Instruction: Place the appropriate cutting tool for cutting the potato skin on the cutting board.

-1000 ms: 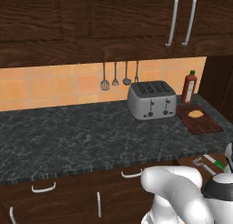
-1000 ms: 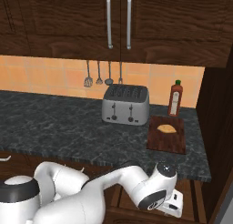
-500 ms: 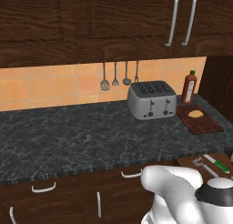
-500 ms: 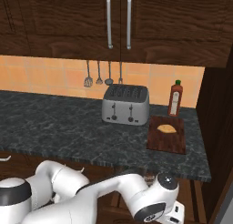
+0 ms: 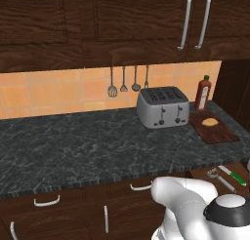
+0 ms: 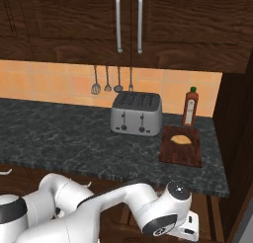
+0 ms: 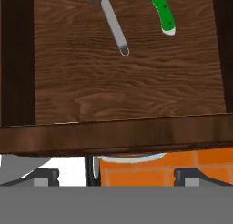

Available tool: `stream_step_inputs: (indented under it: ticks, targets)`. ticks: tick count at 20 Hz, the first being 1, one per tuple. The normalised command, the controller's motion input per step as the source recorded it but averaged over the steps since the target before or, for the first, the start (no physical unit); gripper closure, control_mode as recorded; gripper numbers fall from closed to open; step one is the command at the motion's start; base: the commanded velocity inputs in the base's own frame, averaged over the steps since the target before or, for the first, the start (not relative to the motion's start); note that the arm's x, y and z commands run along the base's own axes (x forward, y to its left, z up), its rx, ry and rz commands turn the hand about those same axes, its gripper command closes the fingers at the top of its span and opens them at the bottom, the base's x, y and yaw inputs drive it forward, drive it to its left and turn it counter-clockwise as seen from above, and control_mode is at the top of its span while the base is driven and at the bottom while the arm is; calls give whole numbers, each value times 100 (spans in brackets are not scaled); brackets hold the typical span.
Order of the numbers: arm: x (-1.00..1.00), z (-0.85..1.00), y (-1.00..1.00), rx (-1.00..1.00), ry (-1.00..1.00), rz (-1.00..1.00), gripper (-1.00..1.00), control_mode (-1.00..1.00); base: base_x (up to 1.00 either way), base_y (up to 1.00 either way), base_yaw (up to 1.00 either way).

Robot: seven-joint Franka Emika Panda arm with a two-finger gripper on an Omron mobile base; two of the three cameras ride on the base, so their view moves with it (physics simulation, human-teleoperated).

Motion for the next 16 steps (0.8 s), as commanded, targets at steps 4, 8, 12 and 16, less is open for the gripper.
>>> stream_step_inputs:
  ticks: [4, 8, 12, 16]
  targets:
    - [24, 2, -2, 0, -10, 14, -100, -100, 0, 0, 0]
    - [48, -3, -10, 0, -10, 8, -100, -100, 0, 0, 0]
    - [18, -19, 0, 0, -6, 6, -100, -100, 0, 0, 0]
    - [0, -19, 0, 0, 0, 2, -100, -100, 0, 0, 0]
